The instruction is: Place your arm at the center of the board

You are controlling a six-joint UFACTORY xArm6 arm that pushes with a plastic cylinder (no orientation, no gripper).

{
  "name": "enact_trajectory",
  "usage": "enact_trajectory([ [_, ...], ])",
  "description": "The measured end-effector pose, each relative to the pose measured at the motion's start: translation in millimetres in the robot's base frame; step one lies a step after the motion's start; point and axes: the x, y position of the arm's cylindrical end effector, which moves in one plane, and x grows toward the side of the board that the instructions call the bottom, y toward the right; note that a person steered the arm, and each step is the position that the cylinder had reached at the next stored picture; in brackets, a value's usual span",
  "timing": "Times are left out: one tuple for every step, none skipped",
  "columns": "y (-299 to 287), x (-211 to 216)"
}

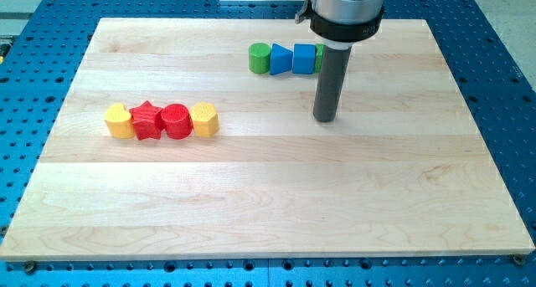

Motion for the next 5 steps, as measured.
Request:
enact_trajectory([
  [0.0, -13.5],
  [-12.5, -11.2],
  [-70.9, -11.3],
  [-97.2, -12.3],
  [-90.3, -60.3],
])
